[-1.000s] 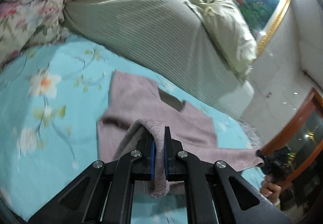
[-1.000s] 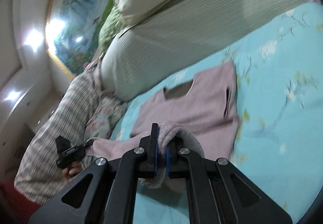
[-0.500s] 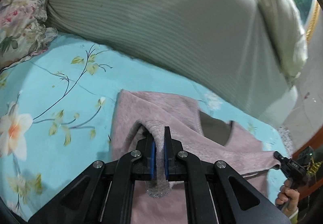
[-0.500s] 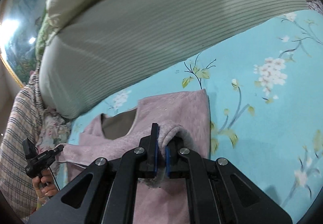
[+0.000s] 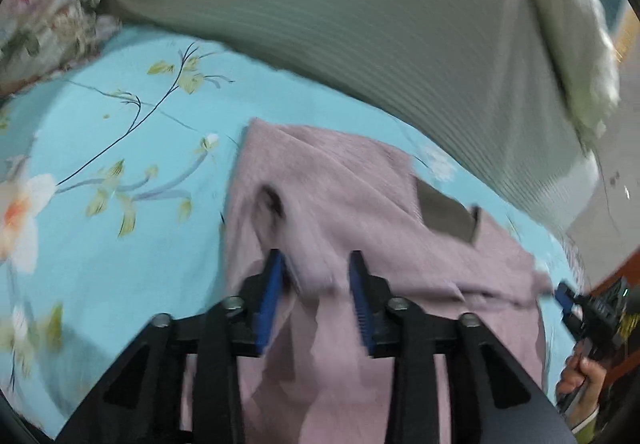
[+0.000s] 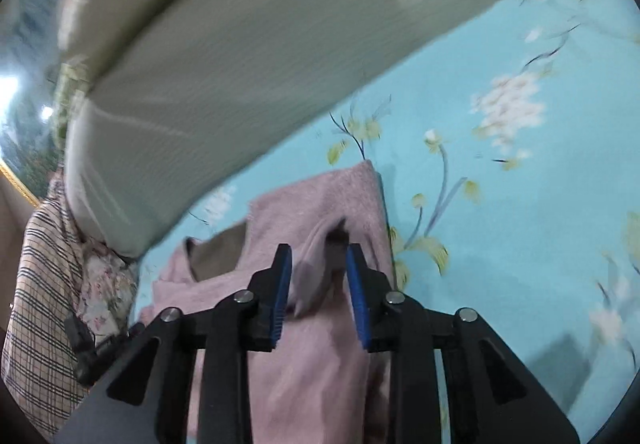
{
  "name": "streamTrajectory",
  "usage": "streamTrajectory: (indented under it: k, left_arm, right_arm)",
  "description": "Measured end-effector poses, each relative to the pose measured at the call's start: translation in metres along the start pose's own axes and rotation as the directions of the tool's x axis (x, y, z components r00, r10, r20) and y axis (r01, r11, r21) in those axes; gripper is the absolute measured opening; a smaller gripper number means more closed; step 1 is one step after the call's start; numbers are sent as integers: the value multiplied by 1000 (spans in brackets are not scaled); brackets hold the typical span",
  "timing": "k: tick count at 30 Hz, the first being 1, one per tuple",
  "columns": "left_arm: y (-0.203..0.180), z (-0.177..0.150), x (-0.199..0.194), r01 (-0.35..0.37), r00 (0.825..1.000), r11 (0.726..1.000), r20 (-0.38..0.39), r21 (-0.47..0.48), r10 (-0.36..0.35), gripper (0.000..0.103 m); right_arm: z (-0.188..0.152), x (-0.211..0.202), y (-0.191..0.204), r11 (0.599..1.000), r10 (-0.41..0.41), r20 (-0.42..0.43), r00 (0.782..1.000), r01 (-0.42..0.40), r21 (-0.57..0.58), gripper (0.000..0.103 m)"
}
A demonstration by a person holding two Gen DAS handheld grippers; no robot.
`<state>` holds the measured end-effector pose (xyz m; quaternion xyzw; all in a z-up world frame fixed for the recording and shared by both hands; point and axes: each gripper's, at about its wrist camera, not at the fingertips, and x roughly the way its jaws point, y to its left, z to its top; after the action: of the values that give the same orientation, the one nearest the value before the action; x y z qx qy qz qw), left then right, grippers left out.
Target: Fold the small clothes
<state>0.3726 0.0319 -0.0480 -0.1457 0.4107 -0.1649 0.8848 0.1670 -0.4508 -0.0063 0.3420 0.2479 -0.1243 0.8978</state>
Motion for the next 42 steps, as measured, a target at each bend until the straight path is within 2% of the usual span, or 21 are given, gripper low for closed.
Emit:
streamTrajectory:
  k: [2, 4, 5, 7, 9, 12, 14, 15, 17, 19, 21, 23, 25, 27, 31, 34, 35, 36, 39, 42]
  left_arm:
    - [-19, -24, -12, 52, 998, 998, -21, 44, -51, 44]
    - [-42, -49, -8, 91, 993, 991, -89, 101, -82, 45]
    - [-55, -59, 0, 96, 988, 985, -130, 140, -77, 45]
    - [-71, -69, 13, 76, 987, 979, -154, 188, -47, 45]
    - [-79, -71, 30, 51, 984, 976, -179, 210, -13, 45]
    - [-82, -64, 51, 67, 978, 977, -209, 202, -24, 45]
    - [-84, -57, 62, 59, 975, 974, -221, 221, -9, 45]
    - [-86, -47, 68, 59, 974, 972, -226, 229, -6, 45]
    - [-89, -24, 79, 50, 972, 969, -236, 241, 8, 45]
    - [-86, 3, 93, 14, 972, 974, -233, 226, 40, 45]
    - [-76, 29, 104, -51, 975, 980, -202, 193, 91, 43]
    - [-59, 50, 108, -90, 978, 985, -176, 148, 116, 41]
    - [-45, 66, 108, -111, 983, 988, -135, 103, 124, 41]
    - [-30, 70, 106, -114, 988, 992, -100, 59, 119, 42]
    - [-10, 52, 88, -93, 993, 995, -73, -37, 90, 42]
    - [-8, 28, 56, -97, 995, 994, -33, -45, 96, 44]
    - [-7, 19, 43, -97, 995, 994, -22, -51, 96, 48]
    - [-3, 5, 24, -91, 996, 994, -12, -67, 90, 53]
    - [4, -31, -17, -51, 999, 989, -9, -141, 50, 55]
    - [1, -77, -45, -34, 999, 981, -32, -192, 29, 56]
  right_arm:
    - [-22, -1, 21, 996, 29, -60, 998, -34, -77, 30]
    - [-45, 17, 47, 981, 32, -176, 984, -65, -183, 30]
    - [-53, 26, 57, 970, 31, -214, 976, -82, -230, 30]
    - [-66, 46, 76, 941, 15, -273, 962, -106, -322, 30]
    - [-67, 63, 83, 929, -2, -308, 951, -112, -352, 30]
    - [-63, 89, 87, 900, -85, -350, 933, -79, -428, 30]
    - [-59, 106, 85, 874, -183, -351, 918, -12, -485, 30]
    - [-53, 110, 80, 874, -206, -343, 916, 16, -485, 30]
    - [-32, 122, 70, 900, -212, -330, 920, 53, -432, 28]
    - [-9, 127, 64, 915, -218, -274, 937, 99, -391, 27]
    - [9, 127, 60, 911, -258, -179, 949, 177, -372, 27]
    - [27, 121, 48, 924, -275, -104, 956, 233, -302, 27]
    - [33, 113, 35, 940, -279, -53, 959, 261, -218, 27]
    - [33, 103, 25, 956, -259, -21, 966, 253, -148, 27]
    - [10, 73, 20, 982, -177, -19, 984, 176, -62, 30]
    - [-10, 49, 29, 990, -126, -24, 992, 125, -58, 30]
    - [-22, 41, 36, 992, -109, -30, 994, 107, -59, 30]
    - [-31, 31, 40, 994, -91, -36, 995, 89, -57, 30]
    - [-64, 8, 59, 998, -32, -60, 998, 29, -55, 31]
    - [-95, -12, 72, 996, -8, -103, 995, 0, -85, 42]
